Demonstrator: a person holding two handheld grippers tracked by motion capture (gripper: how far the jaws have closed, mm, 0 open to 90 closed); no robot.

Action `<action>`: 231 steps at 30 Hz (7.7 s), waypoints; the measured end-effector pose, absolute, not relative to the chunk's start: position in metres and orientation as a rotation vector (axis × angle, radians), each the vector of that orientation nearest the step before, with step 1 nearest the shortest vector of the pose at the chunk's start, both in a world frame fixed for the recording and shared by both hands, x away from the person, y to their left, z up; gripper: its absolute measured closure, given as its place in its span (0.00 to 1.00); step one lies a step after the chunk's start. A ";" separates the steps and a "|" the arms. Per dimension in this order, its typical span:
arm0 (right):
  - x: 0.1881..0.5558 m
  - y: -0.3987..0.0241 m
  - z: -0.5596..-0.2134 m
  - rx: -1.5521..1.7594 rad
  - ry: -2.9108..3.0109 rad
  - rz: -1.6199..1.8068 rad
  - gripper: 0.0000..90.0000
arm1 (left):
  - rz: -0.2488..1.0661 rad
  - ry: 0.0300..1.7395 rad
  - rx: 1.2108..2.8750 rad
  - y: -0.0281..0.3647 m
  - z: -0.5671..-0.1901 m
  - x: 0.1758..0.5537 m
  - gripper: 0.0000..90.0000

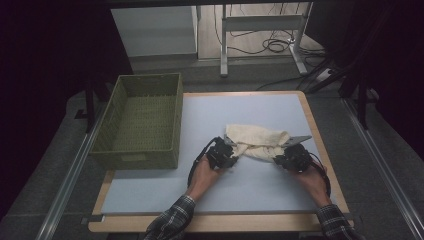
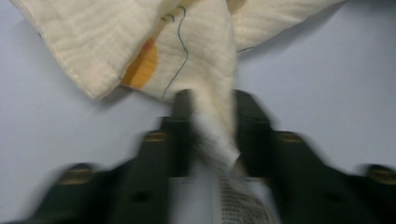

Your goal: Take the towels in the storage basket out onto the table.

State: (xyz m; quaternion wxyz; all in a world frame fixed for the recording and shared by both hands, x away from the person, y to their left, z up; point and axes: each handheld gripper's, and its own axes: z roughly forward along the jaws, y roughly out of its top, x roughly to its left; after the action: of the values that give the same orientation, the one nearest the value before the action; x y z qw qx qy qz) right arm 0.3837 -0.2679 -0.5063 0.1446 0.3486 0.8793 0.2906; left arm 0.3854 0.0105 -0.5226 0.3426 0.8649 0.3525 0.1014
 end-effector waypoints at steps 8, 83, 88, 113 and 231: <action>0.362 -0.301 -0.450 0.995 2.455 0.870 0.98 | 0.265 0.932 2.145 0.057 -0.477 0.372 0.92; 0.324 -0.371 -0.497 1.221 2.472 0.936 0.63 | 0.343 0.906 2.175 0.057 -0.544 0.351 0.21; 0.328 -0.356 -0.500 1.180 2.512 0.974 0.74 | 0.344 0.906 2.175 0.057 -0.544 0.351 0.21; 0.276 -0.332 -0.507 1.039 2.514 0.815 0.83 | 0.297 0.852 2.195 0.055 -0.537 0.331 0.76; 0.398 -0.339 -0.446 1.183 2.333 0.920 0.77 | 0.353 1.025 2.054 0.047 -0.463 0.446 0.51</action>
State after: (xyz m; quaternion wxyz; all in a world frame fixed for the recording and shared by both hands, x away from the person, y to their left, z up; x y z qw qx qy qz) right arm 0.3977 -0.3386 -0.4456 0.1833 0.4193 0.8271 0.3262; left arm 0.4458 0.0468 -0.4628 0.3980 0.8113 0.4050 0.1394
